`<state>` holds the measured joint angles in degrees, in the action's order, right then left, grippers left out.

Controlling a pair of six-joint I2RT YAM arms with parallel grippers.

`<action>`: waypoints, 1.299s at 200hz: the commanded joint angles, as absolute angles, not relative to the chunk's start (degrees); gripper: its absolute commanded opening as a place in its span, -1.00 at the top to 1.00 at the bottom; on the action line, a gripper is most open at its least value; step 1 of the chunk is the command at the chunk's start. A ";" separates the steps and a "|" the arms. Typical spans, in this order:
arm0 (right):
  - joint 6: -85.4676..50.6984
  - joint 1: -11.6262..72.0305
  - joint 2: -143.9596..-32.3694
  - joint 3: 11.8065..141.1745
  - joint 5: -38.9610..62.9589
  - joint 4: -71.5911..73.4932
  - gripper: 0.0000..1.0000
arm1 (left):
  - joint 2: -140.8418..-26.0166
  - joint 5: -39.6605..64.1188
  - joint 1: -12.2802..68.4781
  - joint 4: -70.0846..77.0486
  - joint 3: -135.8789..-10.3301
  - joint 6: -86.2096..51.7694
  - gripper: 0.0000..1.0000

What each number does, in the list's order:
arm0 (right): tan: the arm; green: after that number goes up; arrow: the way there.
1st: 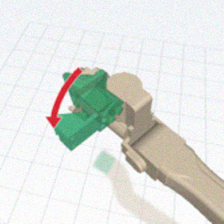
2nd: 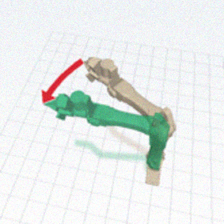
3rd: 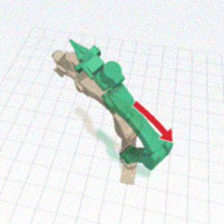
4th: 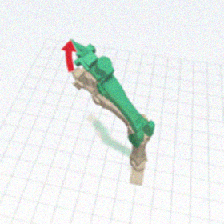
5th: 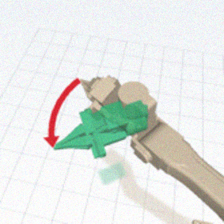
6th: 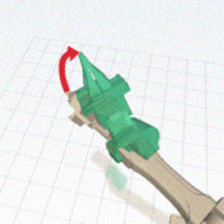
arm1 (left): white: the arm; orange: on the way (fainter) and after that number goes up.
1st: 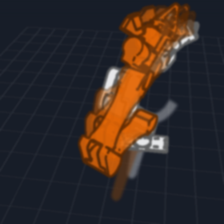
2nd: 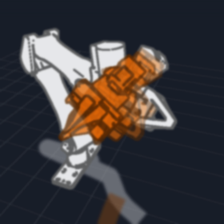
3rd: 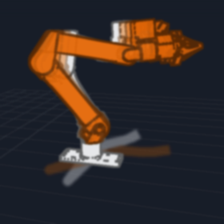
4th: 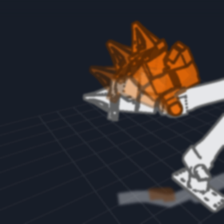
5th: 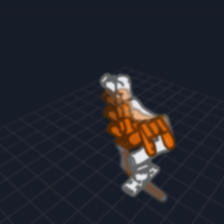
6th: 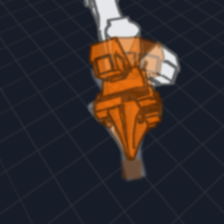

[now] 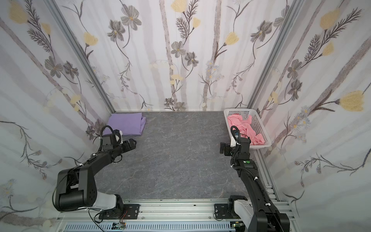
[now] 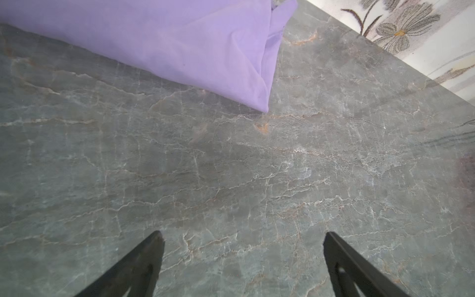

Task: Fold and stack t-shirts
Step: Reset both arms

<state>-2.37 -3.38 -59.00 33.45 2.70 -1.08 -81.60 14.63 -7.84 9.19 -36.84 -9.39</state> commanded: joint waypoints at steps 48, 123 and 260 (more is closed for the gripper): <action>-5.60 -3.34 -68.95 27.05 -3.13 20.93 -1.00 | -79.73 5.39 -5.15 31.63 -27.20 -4.29 -1.00; -3.49 -2.22 -78.63 27.09 2.23 30.30 -1.00 | -87.41 -0.22 0.39 39.13 -28.22 0.18 -1.00; 4.98 7.15 -84.62 23.63 -3.13 42.49 -1.00 | -89.38 -0.70 0.44 50.59 -22.66 0.15 -1.00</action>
